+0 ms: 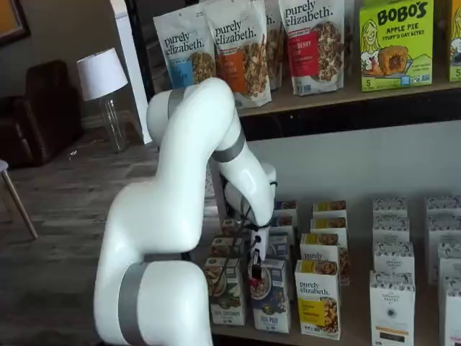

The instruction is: Pick up the blue and white box that is on the bottom shelf, the second box from the left

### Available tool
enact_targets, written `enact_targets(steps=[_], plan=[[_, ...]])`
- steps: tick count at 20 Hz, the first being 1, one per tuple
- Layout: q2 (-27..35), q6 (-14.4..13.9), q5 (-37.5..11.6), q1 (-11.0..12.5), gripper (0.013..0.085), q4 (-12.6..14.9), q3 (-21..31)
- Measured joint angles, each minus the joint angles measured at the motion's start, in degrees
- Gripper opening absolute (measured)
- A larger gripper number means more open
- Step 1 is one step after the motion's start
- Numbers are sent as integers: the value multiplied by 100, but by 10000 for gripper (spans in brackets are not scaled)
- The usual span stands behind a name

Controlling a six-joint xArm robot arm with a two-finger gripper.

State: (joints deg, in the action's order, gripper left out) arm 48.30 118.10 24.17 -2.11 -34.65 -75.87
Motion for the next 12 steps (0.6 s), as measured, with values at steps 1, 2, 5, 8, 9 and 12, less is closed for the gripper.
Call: enact_targets(steps=[1, 2, 5, 8, 9, 12], plan=[[49, -33, 11, 0, 850, 33, -59], [93, -51, 24, -1, 850, 50, -117], [246, -129, 66, -1, 850, 126, -315], [374, -197, 99, 6, 850, 200, -479], [408, -229, 106, 8, 850, 236, -521], [515, -358, 143, 17, 850, 386, -652]])
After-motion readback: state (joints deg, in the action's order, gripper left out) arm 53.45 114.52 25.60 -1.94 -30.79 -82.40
